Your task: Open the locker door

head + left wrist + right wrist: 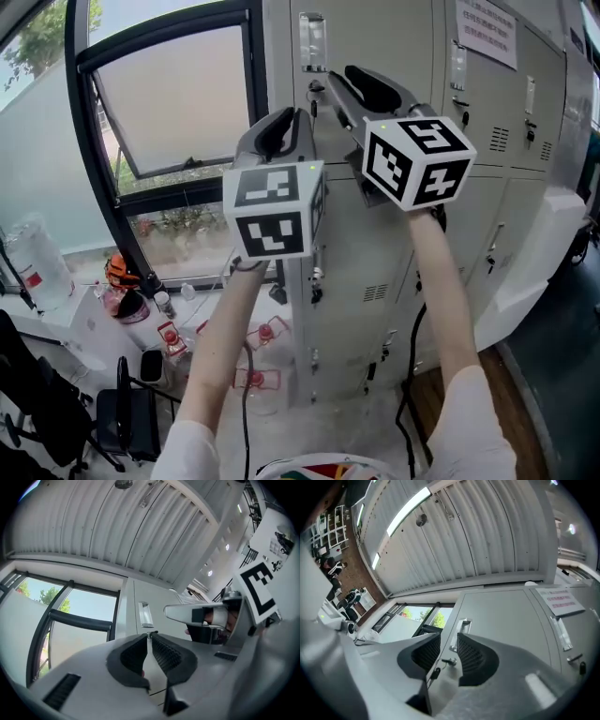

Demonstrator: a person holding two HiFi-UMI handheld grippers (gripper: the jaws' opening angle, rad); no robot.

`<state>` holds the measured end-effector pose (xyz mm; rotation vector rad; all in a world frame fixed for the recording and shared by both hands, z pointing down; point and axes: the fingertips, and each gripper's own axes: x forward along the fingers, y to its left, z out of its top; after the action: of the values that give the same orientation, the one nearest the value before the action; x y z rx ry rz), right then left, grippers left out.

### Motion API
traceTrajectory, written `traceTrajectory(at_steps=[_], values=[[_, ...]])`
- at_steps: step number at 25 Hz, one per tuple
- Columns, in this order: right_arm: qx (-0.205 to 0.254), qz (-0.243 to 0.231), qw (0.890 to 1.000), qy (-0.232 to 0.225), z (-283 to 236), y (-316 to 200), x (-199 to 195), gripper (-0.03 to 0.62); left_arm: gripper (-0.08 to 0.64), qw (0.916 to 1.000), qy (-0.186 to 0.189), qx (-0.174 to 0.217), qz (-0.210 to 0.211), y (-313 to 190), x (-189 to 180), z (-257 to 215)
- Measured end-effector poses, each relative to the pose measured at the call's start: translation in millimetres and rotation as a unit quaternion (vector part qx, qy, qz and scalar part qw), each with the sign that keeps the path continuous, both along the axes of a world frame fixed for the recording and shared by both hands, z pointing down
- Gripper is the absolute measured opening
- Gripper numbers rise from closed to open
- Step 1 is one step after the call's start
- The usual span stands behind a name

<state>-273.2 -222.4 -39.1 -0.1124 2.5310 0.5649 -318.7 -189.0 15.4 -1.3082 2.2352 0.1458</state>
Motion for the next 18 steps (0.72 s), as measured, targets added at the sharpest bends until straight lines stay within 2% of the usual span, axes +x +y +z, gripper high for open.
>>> traceTrajectory(at_steps=[5,8,13,18], values=[[0.012,0.009,1.0,0.017,-35,9,-29,0.132,0.023,0.9998,0.002,-0.003,-0.019,9,-12,-6],[0.011,0.028,0.999,0.045,-40,6,-48,0.14,0.023,0.9998,0.0,-0.001,-0.021,15,-14,-7],[-0.02,0.061,0.994,0.092,-40,-9,-70,0.14,0.054,0.9997,-0.007,0.003,-0.022,27,-12,-9],[-0.058,0.04,0.991,0.118,-40,-14,-83,0.14,0.072,0.9996,-0.016,0.01,-0.021,37,-12,-10]])
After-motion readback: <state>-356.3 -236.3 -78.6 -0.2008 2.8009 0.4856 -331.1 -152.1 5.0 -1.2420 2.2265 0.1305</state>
